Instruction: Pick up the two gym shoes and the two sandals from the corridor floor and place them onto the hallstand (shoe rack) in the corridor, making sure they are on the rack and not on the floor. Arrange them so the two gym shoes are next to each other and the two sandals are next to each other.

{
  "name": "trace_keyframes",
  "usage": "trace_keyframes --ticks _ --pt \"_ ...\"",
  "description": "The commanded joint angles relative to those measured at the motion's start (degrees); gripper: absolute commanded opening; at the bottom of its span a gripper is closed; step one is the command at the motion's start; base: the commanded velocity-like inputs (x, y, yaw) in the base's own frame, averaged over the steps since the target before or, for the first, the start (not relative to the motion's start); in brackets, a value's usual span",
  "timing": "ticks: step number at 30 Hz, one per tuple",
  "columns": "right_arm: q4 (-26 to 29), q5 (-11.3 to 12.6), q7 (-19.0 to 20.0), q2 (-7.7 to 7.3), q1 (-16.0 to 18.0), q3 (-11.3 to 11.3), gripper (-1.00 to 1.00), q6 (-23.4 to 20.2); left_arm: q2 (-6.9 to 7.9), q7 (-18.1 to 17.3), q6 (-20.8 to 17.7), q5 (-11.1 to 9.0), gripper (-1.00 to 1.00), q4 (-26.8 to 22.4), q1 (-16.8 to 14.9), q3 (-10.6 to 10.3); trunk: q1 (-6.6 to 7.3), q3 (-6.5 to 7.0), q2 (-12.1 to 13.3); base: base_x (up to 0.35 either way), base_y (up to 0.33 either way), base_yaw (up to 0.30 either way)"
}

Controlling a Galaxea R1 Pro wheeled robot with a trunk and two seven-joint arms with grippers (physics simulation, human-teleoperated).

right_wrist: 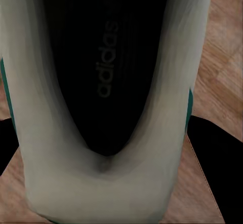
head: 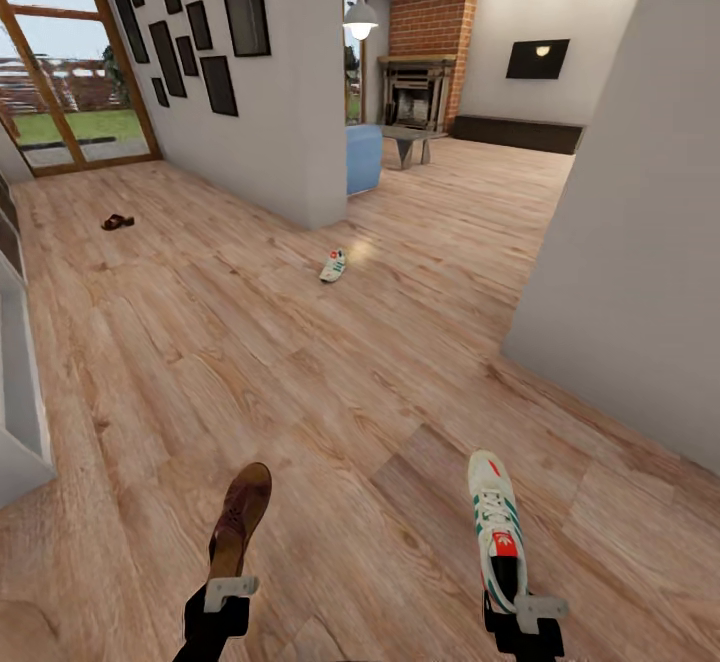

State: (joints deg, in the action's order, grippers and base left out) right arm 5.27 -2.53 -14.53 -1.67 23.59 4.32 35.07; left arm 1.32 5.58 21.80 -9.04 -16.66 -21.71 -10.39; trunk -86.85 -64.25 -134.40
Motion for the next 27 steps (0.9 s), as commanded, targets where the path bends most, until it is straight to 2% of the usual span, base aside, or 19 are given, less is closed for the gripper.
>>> trace_keyframes --ticks 1,5,9,24,27 --pt "-0.06 -0.29 -0.59 0.0 0.05 0.43 -1.0 0.0 0.0 0.37 1.39 -0.32 -1.0 0.06 0.02 -0.49 0.01 -0.04 -0.02 -0.006 -0.004 -0.274" --pt "-0.08 -0.29 -0.54 0.0 0.05 0.43 -1.0 0.0 -0.14 0.39 3.68 -0.36 -1.0 0.84 0.04 -0.44 0.01 -0.04 -0.02 -0.002 -0.002 -0.281" --pt "-0.08 -0.29 -0.5 0.0 -0.02 0.43 -1.0 0.0 -0.03 0.4 4.39 -0.47 -1.0 1.97 0.07 -0.42 0.01 0.0 -0.02 -0.001 0.0 -0.293" --pt "-0.08 -0.29 -0.5 -0.04 -0.04 0.43 -1.0 0.0 0.19 0.48 4.73 -0.53 -1.0 2.6 0.86 -0.35 0.01 0.48 -0.02 0.0 0.0 -0.3" --pt "-0.08 -0.29 -0.5 -0.05 -0.04 0.43 -1.0 0.0 0.25 0.49 4.79 -1.63 -1.0 2.6 0.87 -0.33 0.01 0.59 -0.02 0.0 0.0 -0.3"
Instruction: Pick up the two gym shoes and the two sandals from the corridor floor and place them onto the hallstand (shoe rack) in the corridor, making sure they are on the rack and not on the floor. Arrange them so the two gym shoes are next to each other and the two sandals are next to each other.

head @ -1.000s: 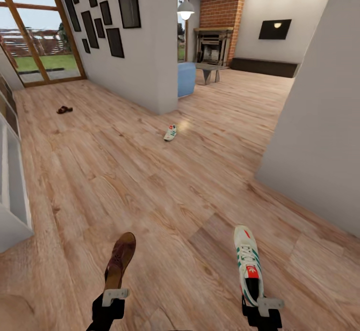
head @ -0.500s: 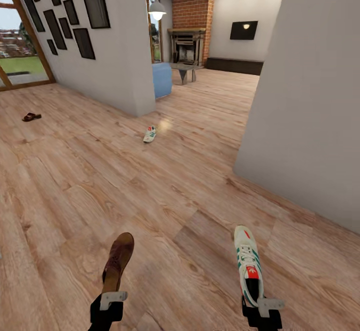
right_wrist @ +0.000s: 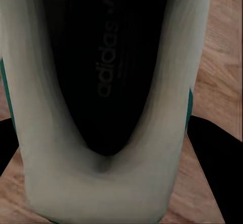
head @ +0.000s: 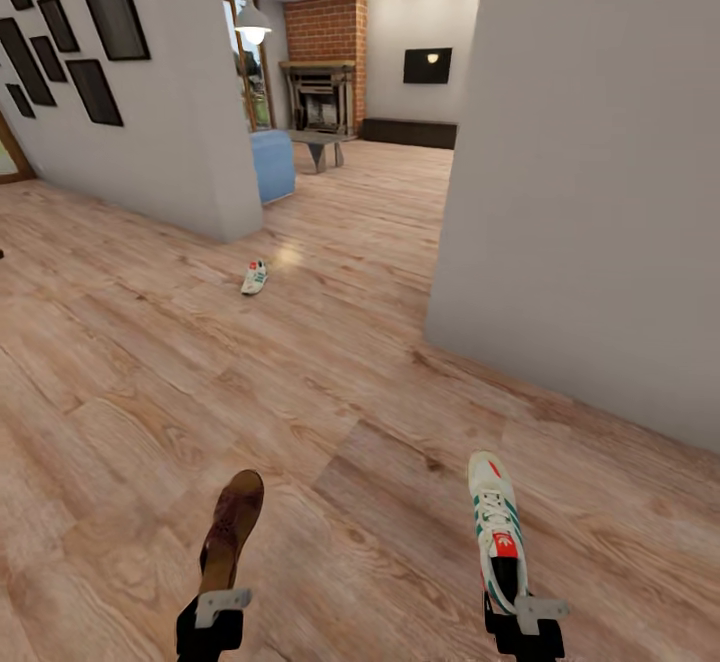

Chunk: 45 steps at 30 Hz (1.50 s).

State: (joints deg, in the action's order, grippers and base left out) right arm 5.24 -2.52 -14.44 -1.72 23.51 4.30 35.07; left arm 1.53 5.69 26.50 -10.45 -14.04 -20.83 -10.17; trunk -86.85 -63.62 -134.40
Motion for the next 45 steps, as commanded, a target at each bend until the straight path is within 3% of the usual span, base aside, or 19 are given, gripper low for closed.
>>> trace_keyframes --ticks 1,20,45 --pt "-0.05 -0.29 -0.59 -0.01 0.05 0.44 -1.0 0.0 0.04 0.38 0.1 -0.42 -1.0 -0.02 -0.01 -0.55 0.01 -0.01 -0.02 0.0 0.0 -0.3" --pt "-0.05 -0.29 -0.59 -0.04 0.02 0.44 -1.0 0.0 0.04 -0.39 0.12 -1.43 -1.0 -0.1 0.05 -0.73 0.01 0.64 -0.02 0.0 0.0 -0.3" --pt "-0.05 -0.29 -0.59 -0.04 0.02 0.44 -1.0 0.0 0.09 -0.17 0.13 -1.16 -1.0 0.07 0.08 -0.72 0.01 0.99 -0.02 0.0 0.0 -0.3"
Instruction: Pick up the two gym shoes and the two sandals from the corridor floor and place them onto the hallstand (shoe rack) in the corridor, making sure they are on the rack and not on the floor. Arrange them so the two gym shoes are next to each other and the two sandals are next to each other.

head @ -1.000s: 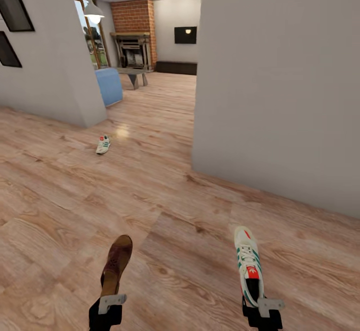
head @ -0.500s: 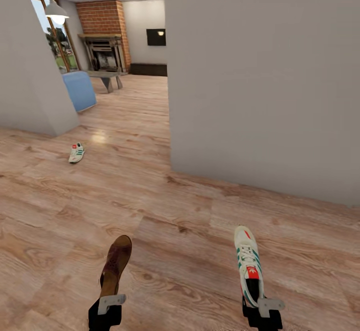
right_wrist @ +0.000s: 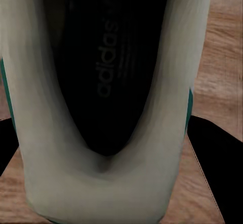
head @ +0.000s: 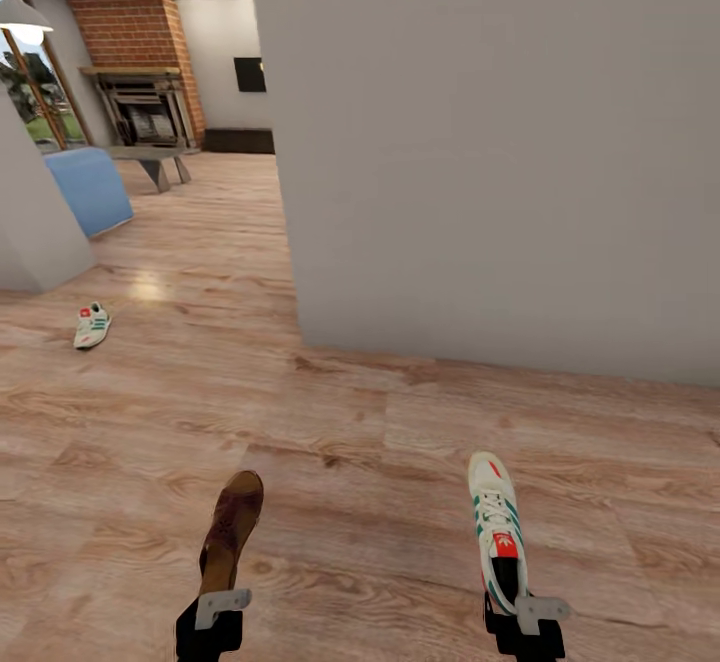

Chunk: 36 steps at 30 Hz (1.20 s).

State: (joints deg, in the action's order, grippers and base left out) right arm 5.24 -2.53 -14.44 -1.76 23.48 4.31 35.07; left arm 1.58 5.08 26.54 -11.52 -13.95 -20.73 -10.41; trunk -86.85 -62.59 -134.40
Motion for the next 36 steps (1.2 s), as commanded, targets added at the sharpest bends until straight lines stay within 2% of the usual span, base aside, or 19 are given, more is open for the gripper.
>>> trace_keyframes --ticks 1,36 --pt "-0.05 -0.29 -0.59 0.0 0.06 0.44 -1.0 0.0 0.03 0.45 0.09 -0.07 -1.0 -0.03 -0.01 -0.49 0.01 -0.04 -0.02 0.0 0.0 -0.3" --pt "-0.05 -0.29 -0.59 0.0 0.04 0.44 -1.0 0.0 -0.08 0.46 0.09 0.37 -1.0 0.05 -0.01 -0.58 0.01 -0.04 -0.02 0.0 0.0 -0.3"
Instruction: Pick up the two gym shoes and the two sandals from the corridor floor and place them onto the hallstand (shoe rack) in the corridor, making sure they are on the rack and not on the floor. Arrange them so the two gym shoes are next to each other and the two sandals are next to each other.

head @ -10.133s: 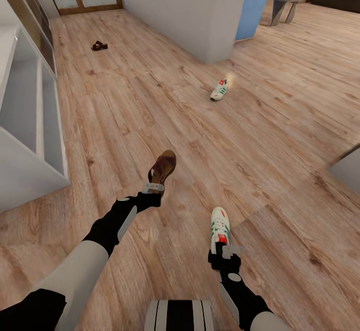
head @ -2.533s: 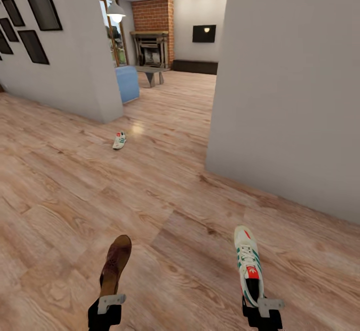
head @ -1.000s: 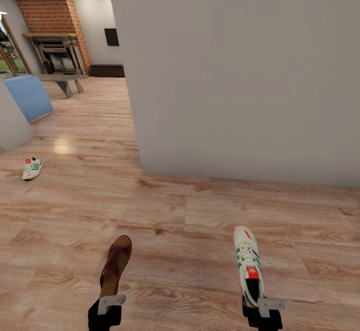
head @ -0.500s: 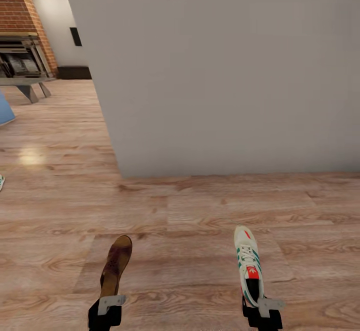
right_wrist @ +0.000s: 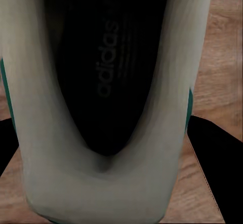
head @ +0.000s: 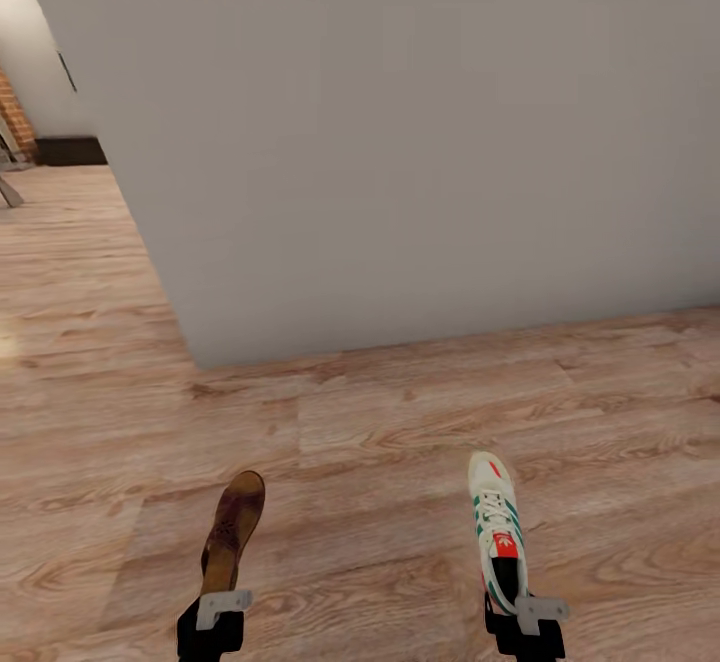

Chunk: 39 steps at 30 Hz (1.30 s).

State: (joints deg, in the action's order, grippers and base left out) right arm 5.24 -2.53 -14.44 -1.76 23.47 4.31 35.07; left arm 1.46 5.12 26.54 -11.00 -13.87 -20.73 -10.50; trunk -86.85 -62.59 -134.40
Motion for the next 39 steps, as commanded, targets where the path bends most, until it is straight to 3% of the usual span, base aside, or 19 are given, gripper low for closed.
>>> trace_keyframes --ticks 1,39 --pt "-0.05 -0.29 -0.59 0.0 0.05 0.43 -1.0 0.0 0.04 0.41 0.09 -0.12 -1.0 -0.02 -0.01 -0.49 0.01 -0.04 -0.02 0.0 0.0 -0.3" --pt "-0.05 -0.29 -0.71 0.01 0.04 0.43 -1.0 -0.08 0.04 0.41 0.09 -0.16 -1.0 -0.02 -0.01 -0.49 0.01 -0.04 -0.02 0.0 0.0 -0.3"
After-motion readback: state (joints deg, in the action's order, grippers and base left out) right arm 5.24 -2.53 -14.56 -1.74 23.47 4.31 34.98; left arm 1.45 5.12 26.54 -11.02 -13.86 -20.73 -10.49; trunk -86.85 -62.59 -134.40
